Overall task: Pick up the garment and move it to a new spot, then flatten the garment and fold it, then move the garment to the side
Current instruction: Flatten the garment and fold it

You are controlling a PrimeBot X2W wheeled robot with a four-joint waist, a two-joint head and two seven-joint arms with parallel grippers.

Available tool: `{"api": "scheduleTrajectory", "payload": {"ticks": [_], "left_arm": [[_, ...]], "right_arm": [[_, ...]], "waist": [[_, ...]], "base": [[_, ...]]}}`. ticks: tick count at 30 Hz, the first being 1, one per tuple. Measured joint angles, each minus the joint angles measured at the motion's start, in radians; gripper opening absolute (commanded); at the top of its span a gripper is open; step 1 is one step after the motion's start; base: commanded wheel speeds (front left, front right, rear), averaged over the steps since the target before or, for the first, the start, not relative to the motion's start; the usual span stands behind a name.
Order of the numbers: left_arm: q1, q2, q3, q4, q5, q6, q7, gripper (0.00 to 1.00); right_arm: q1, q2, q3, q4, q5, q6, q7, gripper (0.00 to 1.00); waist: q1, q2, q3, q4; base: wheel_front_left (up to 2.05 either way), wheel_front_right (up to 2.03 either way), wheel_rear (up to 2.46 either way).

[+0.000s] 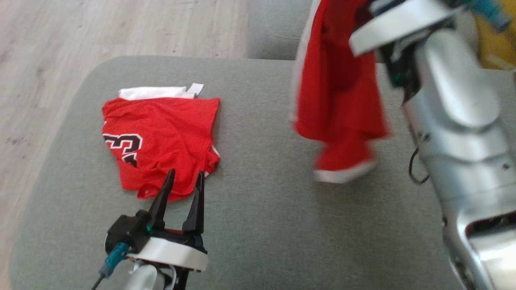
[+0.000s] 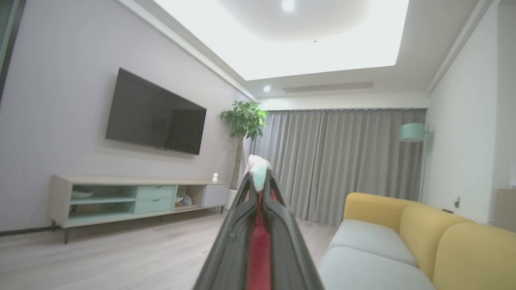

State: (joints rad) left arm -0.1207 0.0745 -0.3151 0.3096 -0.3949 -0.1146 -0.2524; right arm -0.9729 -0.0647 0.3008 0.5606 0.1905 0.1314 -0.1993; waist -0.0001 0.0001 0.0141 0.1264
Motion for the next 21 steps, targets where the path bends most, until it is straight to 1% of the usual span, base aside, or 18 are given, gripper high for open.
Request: {"api": "scheduleTrajectory", "payload": {"ticks": [3, 6, 7, 12, 13, 14, 15, 17, 19, 21], "left_arm": [[0.011, -0.001, 0.002, -0.005, 0.001, 0.000, 0.000, 1.00], [0.011, -0.002, 0.012, -0.015, 0.008, 0.000, 0.000, 1.00], [0.011, -0.002, 0.012, -0.015, 0.008, 0.000, 0.000, 1.00], [0.010, -0.005, 0.016, -0.023, 0.010, -0.001, 0.000, 1.00], [0.009, -0.006, 0.016, -0.023, 0.013, -0.002, 0.000, 1.00], [0.008, -0.006, 0.016, -0.024, 0.017, -0.002, 0.000, 1.00], [0.005, -0.006, 0.014, -0.023, 0.018, -0.002, 0.000, 1.00], [-0.003, -0.006, 0.009, -0.022, 0.018, -0.009, 0.000, 1.00], [-0.015, -0.006, 0.007, -0.022, 0.018, -0.009, 0.000, 1.00], [-0.028, -0.005, 0.007, -0.022, 0.018, -0.009, 0.000, 1.00]], "right_arm": [[-0.046, -0.002, -0.090, 0.027, -0.034, 0.000, 0.007, 0.00], [-0.033, -0.036, -0.162, 0.058, -0.071, 0.000, 0.025, 0.00], [-0.033, -0.036, -0.162, 0.058, -0.071, 0.000, 0.025, 0.00], [0.068, -0.160, -0.306, 0.106, -0.073, 0.000, 0.083, 0.00], [0.102, -0.187, -0.323, 0.132, -0.081, 0.000, 0.100, 0.07], [0.139, -0.213, -0.340, 0.157, -0.103, 0.000, 0.103, 0.89], [0.175, -0.236, -0.358, 0.189, -0.135, 0.000, 0.105, 1.00], [0.231, -0.263, -0.422, 0.253, -0.193, 0.000, 0.104, 1.00], [0.254, -0.262, -0.483, 0.283, -0.234, 0.000, 0.089, 1.00], [0.248, -0.243, -0.509, 0.286, -0.282, 0.000, 0.069, 1.00]], "waist": [[0.0000, 0.0000, -0.001, -0.022], [0.0000, 0.0000, 0.001, -0.042], [0.0000, 0.0000, 0.001, -0.042], [0.0000, 0.0000, 0.028, -0.067], [0.0001, 0.0000, 0.037, -0.071], [0.0001, 0.0000, 0.046, -0.075], [0.0001, 0.0000, 0.057, -0.079], [0.0003, 0.0000, 0.078, -0.086], [0.0002, 0.0000, 0.096, -0.092], [0.0003, 0.0000, 0.110, -0.099]], "base": [[0.00, 0.00, 0.00], [0.00, 0.00, 0.00], [0.00, 0.00, 0.00], [0.00, 0.00, 0.00], [0.00, 0.00, 0.00], [0.00, 0.00, 0.00], [0.00, 0.00, 0.00], [0.00, 0.00, 0.00], [0.00, 0.00, 0.00], [0.00, 0.00, 0.00]]}}
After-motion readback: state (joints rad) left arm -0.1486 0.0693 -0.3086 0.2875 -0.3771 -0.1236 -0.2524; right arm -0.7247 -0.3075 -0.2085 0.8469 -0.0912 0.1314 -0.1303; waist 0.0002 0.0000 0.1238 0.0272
